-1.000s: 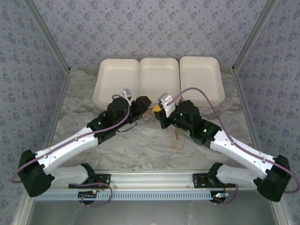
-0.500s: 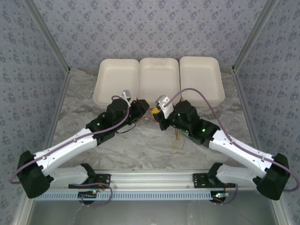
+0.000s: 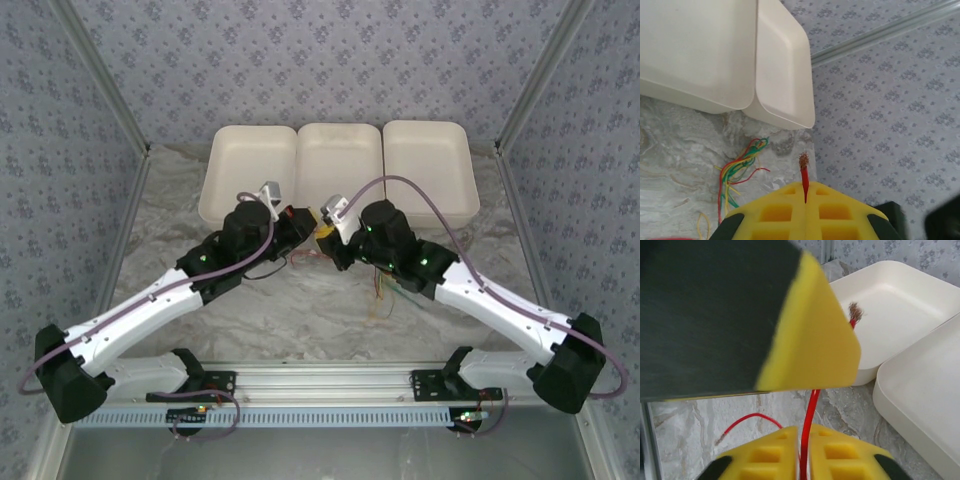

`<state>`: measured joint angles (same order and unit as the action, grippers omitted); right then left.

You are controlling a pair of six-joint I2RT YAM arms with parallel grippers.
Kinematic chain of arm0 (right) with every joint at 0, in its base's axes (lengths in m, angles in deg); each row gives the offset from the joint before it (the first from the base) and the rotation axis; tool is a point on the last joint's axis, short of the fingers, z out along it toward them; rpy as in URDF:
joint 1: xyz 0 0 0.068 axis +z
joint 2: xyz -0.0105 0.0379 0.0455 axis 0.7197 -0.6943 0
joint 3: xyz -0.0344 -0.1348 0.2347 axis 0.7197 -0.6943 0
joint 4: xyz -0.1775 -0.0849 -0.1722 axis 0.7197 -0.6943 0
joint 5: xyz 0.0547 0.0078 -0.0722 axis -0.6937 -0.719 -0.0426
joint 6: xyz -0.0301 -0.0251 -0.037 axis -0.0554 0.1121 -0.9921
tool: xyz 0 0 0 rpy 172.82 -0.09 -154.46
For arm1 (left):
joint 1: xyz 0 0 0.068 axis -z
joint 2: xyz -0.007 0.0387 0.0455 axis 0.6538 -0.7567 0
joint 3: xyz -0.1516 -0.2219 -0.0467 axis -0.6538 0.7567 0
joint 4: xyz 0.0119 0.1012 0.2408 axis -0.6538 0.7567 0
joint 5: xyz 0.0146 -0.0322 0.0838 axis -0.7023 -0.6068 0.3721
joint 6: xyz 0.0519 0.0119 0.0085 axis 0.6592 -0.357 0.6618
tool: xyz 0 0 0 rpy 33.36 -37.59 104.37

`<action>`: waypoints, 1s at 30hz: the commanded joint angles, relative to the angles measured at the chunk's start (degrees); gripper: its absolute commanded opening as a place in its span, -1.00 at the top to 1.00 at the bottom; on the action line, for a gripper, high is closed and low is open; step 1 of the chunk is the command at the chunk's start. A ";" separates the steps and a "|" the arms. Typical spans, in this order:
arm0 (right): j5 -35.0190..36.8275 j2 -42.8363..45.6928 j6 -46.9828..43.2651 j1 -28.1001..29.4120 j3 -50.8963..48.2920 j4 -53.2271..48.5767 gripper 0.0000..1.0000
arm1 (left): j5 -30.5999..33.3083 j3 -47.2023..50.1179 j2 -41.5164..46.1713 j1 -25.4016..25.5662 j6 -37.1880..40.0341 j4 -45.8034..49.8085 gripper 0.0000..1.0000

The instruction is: Untangle the cables

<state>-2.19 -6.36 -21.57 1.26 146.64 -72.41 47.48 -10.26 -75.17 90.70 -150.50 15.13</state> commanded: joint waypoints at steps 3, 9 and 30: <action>-5.87 -0.98 3.06 -2.37 -1.78 0.53 0.51 | -3.52 -4.20 0.20 0.03 4.85 0.84 1.00; -6.71 1.68 5.40 -3.34 -3.83 4.02 0.52 | -3.59 -4.81 -0.30 0.04 6.11 2.88 1.00; -4.93 4.80 7.39 -2.74 -7.92 1.69 1.00 | -3.05 -14.53 -2.65 -1.77 11.22 9.17 1.00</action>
<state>-8.03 -1.42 -15.03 -1.97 139.73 -68.32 43.89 -20.62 -77.55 89.93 -141.80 24.42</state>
